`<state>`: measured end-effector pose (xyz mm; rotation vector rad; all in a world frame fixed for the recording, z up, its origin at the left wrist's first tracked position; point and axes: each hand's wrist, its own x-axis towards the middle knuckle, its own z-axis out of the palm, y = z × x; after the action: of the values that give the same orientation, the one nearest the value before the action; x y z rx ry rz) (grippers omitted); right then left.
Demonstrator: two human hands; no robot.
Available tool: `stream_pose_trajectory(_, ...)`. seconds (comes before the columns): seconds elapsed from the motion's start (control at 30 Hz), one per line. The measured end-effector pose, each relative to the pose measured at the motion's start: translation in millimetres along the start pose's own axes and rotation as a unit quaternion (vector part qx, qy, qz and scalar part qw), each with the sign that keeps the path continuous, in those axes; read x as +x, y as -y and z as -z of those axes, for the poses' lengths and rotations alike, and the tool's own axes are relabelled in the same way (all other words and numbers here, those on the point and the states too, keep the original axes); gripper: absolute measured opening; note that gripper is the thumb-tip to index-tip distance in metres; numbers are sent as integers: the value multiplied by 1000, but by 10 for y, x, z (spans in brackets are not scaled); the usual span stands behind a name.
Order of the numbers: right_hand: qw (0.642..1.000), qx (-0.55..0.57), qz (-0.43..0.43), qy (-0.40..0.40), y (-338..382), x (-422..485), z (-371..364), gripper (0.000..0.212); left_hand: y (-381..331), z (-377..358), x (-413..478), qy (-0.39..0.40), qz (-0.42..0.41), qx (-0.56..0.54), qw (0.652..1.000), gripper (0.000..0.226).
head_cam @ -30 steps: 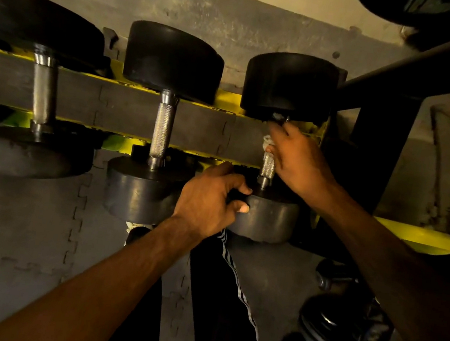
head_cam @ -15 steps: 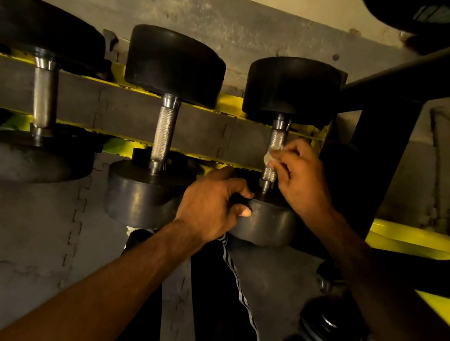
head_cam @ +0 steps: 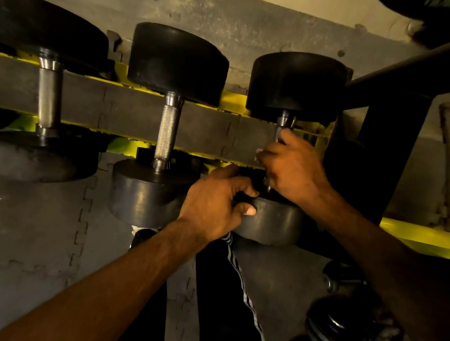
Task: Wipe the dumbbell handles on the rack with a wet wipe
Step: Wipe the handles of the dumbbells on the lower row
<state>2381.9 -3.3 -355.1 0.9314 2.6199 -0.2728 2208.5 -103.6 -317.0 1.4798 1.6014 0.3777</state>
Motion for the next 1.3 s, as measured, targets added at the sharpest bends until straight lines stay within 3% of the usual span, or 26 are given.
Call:
stream_pose_trajectory(0.03,999,-13,-13,-30,-63,58,2,33,3,-1,-1,1,0,0,1000,27)
stream_pose_trajectory(0.07,994,51,-65,-76,-104,96,31,28,9,-3,-4,2,1,0,1000,26)
stream_pose_trajectory(0.13,938,239,-198,-156,-90,85,46,19,14,-5,-12,1,0,-8,1000,26)
stream_pose_trajectory(0.2,898,305,-247,-199,54,-19,26,18,18,-4,-13,-1,-8,-12,1000,26)
stream_pose_trajectory(0.27,831,387,-340,-211,164,-103,-32,20,29,-2,-5,0,-16,-11,1000,26)
stream_pose_trajectory(0.33,718,470,-451,-246,152,-38,-44,15,37,1,-5,1,-14,-15,1000,26)
stream_pose_trajectory(0.37,636,532,-495,-259,87,40,-40,11,34,1,-3,2,-14,-18,1000,26)
stream_pose_trajectory(0.43,465,658,-540,-243,-93,224,-69,26,31,7,-1,6,-16,-16,1000,26)
stream_pose_trajectory(0.5,340,757,-539,-144,-243,316,-139,32,36,6,3,5,-18,-13,1000,26)
stream_pose_trajectory(0.57,258,837,-476,-76,-280,358,-196,27,44,-4,2,1,-19,-16,1000,25)
stream_pose_trajectory(0.63,204,889,-401,-89,-251,364,-254,33,54,-21,5,-1,-23,-16,1000,24)
stream_pose_trajectory(0.7,203,893,-389,-101,-190,325,-238,48,58,-28,4,0,-23,-17,1000,26)
stream_pose_trajectory(0.83,178,881,-405,-166,-194,250,-295,19,52,-22,6,4,-17,-5,1000,24)
stream_pose_trajectory(0.87,194,861,-421,-209,-177,238,-301,18,53,-18,9,6,-15,-5,1000,24)
stream_pose_trajectory(0.9,234,831,-440,-248,-125,213,-279,20,51,-13,11,8,-15,-6,1000,25)
stream_pose_trajectory(0.93,302,788,-461,-276,-60,196,-243,23,56,-5,16,10,-15,-8,1000,25)
stream_pose_trajectory(1.03,550,607,-465,-336,77,106,-157,23,57,3,23,11,-20,-7,1000,25)
stream_pose_trajectory(1.1,754,417,-363,-354,51,81,-140,20,56,2,27,9,-19,-5,1000,26)
stream_pose_trajectory(1.13,837,314,-294,-339,16,89,-194,22,52,0,26,9,-18,-5,1000,26)
stream_pose_trajectory(1.17,893,226,-241,-305,-23,107,-261,26,44,1,27,8,-17,-3,1000,25)
stream_pose_trajectory(1.2,927,182,-213,-248,-26,139,-273,33,43,1,26,7,-17,-1,1000,25)
stream_pose_trajectory(1.3,973,113,-180,-94,91,178,-249,49,35,7,16,7,-10,-5,1000,25)
